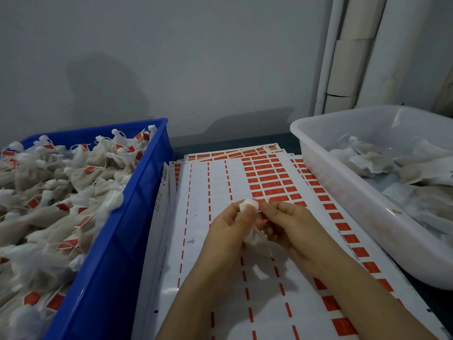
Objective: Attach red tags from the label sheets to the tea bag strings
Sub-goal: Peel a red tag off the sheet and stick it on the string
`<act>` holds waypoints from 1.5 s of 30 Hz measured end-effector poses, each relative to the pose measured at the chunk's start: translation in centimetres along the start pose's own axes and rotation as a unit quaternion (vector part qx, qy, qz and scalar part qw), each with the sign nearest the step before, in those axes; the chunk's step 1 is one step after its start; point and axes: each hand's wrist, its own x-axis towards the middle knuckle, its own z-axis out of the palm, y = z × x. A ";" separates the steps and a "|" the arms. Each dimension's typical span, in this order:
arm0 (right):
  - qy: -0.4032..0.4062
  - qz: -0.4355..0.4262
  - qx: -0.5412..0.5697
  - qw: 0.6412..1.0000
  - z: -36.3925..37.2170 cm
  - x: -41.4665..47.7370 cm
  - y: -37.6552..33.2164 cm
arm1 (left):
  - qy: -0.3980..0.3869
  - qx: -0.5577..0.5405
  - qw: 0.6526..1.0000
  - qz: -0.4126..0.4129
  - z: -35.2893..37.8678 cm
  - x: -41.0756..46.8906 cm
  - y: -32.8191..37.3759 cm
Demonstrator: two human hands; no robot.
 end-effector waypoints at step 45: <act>-0.017 -0.042 -0.071 0.996 -0.8 0.8 0.2 | -0.074 -0.023 0.992 -0.097 -0.7 0.3 -0.2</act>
